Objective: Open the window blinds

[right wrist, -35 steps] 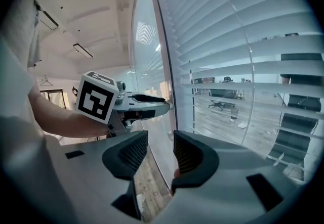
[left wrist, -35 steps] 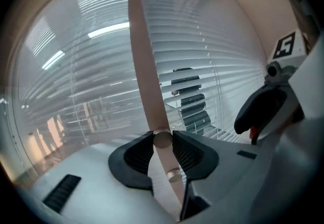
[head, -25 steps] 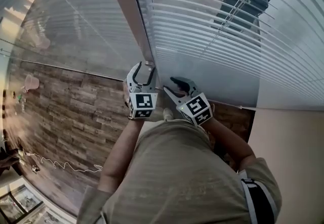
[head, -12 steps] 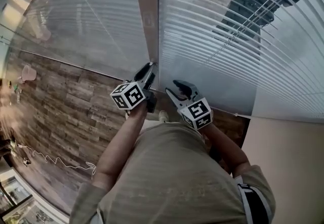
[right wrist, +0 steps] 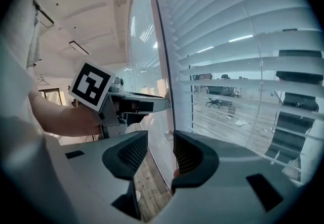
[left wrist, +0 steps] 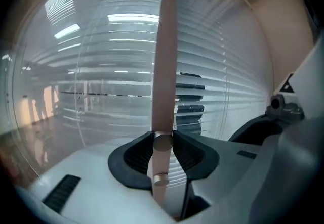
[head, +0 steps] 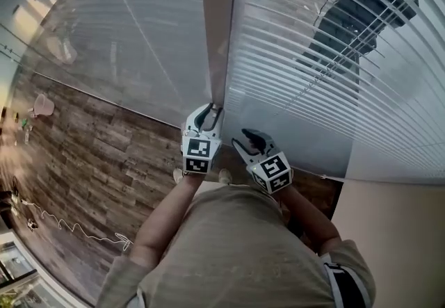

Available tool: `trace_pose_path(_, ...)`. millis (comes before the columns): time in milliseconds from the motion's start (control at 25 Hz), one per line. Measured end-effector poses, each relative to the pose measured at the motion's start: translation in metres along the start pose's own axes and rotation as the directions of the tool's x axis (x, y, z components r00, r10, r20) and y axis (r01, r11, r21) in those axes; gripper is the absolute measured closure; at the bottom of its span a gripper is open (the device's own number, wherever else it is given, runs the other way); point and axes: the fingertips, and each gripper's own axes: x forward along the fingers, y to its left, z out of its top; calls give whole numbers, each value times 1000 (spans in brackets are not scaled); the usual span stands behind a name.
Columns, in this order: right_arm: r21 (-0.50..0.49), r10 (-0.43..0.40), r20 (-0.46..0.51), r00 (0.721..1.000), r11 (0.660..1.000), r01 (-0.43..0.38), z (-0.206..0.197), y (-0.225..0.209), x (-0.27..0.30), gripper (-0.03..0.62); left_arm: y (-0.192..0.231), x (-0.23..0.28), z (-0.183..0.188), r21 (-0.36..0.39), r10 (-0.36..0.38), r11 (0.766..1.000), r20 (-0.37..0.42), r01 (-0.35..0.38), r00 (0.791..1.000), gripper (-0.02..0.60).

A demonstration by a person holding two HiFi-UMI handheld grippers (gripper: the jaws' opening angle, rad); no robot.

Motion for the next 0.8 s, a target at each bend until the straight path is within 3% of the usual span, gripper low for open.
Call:
trace_pose_path(200,0,3,-3,1000,1000,-3,-2,1,-1,433,-3,1,-8,208,79,976,-37,-70,996,446)
trace_pose_path(360,-1,8,-5,1000,1000,-8,-3,0,0,433,-1,3,-11,433,152,892,-14,-131,988,445)
trace_pose_path(400,-1,10,-7,1000,1000,-10,-4,0,0,433,-2,4,-12,459,157,879,-14,-133,987,445)
trace_pose_path(480,0,12,-9,1000,1000,-12,-5,-1,-2,433,-2,6,-18,453,146,885,-51,-108,988,443)
trace_pose_path(600,2,13,-8,1000,1000,-13,-5,-2,-3,433,-1,6,-28,317,82,948,-126,-38,989,388)
trace_pose_path(680,3,14,-5,1000,1000,-14,-3,-3,-4,433,3,3,-27,110,13,994,-107,-1,994,377)
trace_pose_path(720,3,15,-2,1000,1000,-15,-3,-3,-4,433,5,1,-25,-42,-31,999,-81,28,996,377)
trace_pose_path(760,3,16,0,1000,1000,-16,-2,-4,-4,433,7,-1,-24,-209,-79,976,-51,66,996,377)
trace_pose_path(800,3,17,1,1000,1000,-17,-2,-4,-4,433,9,-1,-26,-358,-121,928,-23,105,992,371)
